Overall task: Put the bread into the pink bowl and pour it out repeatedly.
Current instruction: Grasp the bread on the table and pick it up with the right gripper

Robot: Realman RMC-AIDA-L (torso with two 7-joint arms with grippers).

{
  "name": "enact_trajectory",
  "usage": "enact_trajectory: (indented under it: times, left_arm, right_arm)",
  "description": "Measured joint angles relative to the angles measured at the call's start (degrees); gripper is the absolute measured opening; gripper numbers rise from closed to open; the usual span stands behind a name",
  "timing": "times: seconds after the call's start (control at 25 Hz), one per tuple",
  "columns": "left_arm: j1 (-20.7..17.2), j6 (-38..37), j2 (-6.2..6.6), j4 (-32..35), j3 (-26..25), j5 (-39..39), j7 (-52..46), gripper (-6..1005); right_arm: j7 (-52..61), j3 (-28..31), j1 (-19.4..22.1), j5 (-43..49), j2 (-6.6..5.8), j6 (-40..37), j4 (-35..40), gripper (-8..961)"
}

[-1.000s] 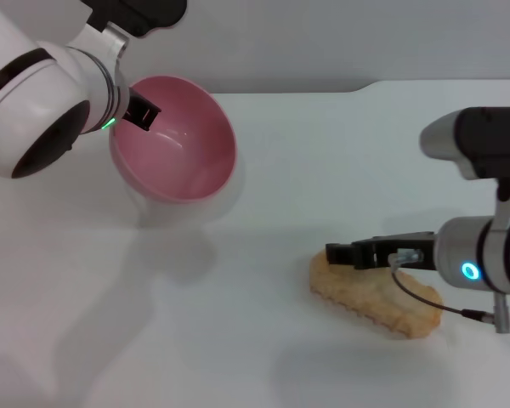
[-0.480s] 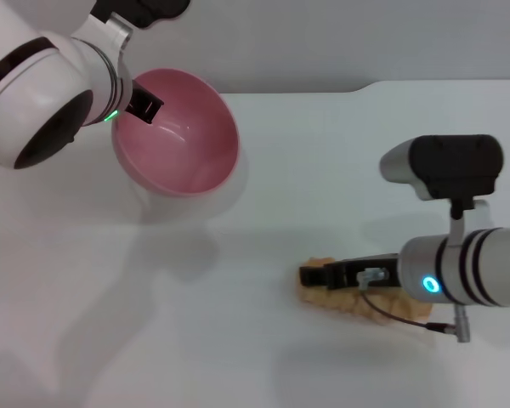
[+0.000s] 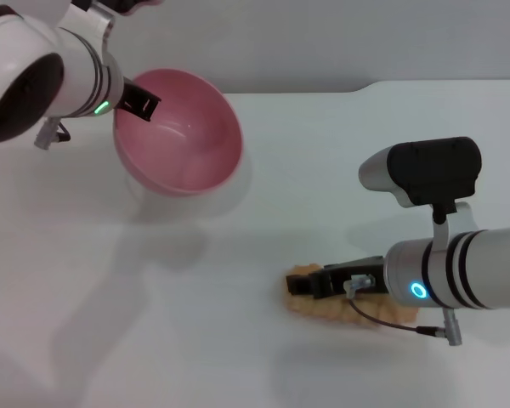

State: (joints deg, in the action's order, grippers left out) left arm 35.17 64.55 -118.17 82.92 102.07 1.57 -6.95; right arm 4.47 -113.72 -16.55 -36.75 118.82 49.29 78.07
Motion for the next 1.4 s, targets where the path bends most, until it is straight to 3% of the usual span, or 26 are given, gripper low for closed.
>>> enact_trajectory:
  times: [0.36, 0.68, 1.0, 1.2, 1.4]
  left_arm:
    - [-0.38, -0.21, 0.05, -2.17, -1.60, -0.64, 0.89, 47]
    - [-0.74, -0.14, 0.05, -2.36, -1.41, -1.31, 1.19, 46]
    - [-1.00, -0.73, 0.05, -5.02, -2.08, -2.13, 1.42, 46]
    - [-1.18, -1.46, 0.04, -6.61, -2.11, -3.20, 2.04, 47]
    - [-1.04, -1.01, 0.20, -6.40, -3.93, -2.83, 2.61, 47]
  right_arm:
    - [-0.41, 3.25, 4.68, 6.74, 0.17, 4.75, 12.81, 597]
    - [-0.85, 3.47, 5.51, 7.40, 0.19, 5.48, 17.05, 543]
    - [-0.44, 3.88, 7.19, 11.70, 0.29, 8.51, 26.85, 480]
    - [-0.45, 5.02, 7.31, 12.20, 0.35, 8.97, 30.25, 288]
    - [-0.77, 5.22, 7.22, 12.26, 0.36, 8.69, 26.92, 103]
